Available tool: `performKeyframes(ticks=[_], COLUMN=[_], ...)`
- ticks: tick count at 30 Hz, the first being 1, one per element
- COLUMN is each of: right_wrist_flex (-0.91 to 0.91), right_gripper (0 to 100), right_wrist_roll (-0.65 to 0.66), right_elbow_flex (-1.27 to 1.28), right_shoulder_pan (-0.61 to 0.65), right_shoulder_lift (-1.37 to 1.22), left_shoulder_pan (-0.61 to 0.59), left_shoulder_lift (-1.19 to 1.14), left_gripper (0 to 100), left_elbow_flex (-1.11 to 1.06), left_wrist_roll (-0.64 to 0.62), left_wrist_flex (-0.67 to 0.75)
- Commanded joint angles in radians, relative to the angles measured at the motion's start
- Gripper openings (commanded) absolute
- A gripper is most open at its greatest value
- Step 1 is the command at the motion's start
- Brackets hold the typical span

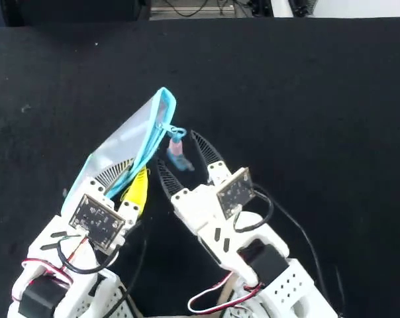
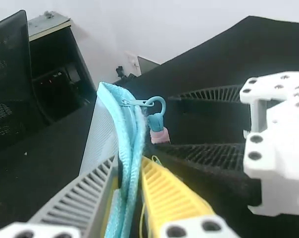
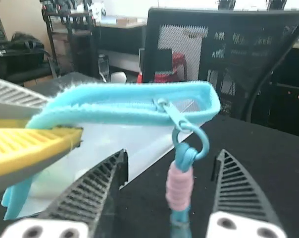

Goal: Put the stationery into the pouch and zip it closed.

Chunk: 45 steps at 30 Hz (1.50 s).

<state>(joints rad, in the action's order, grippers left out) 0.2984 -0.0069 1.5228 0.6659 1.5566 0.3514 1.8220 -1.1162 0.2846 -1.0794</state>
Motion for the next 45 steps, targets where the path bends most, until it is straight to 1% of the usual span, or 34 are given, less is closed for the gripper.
performKeyframes(ticks=[1, 4, 19, 23, 26, 30, 40, 42, 45], right_wrist_flex=[-0.031, -0.032, -0.060, -0.057, -0.055, -0.055, -0.057, -0.055, -0.057], right_gripper=[26.5, 26.5, 26.5, 26.5, 26.5, 26.5, 26.4, 24.4, 14.5], right_wrist_roll=[0.011, 0.011, 0.011, 0.011, 0.011, 0.011, 0.011, 0.011, 0.011], right_elbow_flex=[-0.010, -0.016, -0.010, -0.010, -0.010, -0.010, -0.010, -0.010, -0.010], right_shoulder_pan=[-0.026, -0.063, -0.068, -0.068, -0.068, -0.068, -0.068, -0.068, -0.068], right_shoulder_lift=[0.005, 0.005, 0.005, 0.005, 0.005, 0.005, 0.005, 0.005, 0.005], left_shoulder_pan=[0.010, 0.010, 0.010, 0.002, 0.001, 0.010, 0.004, 0.008, 0.008], left_shoulder_lift=[0.002, 0.002, 0.002, 0.002, 0.002, 0.002, 0.002, 0.002, 0.002], left_gripper=[3, 3, 3, 3, 3, 3, 3, 3, 3], left_elbow_flex=[0.030, 0.030, 0.038, 0.035, 0.041, 0.084, 0.090, 0.090, 0.090], left_wrist_roll=[0.017, 0.017, 0.020, 0.089, 0.107, 0.107, 0.106, 0.106, 0.106], left_wrist_flex=[-0.018, -0.018, -0.046, -0.048, -0.063, -0.103, -0.103, -0.103, -0.103])
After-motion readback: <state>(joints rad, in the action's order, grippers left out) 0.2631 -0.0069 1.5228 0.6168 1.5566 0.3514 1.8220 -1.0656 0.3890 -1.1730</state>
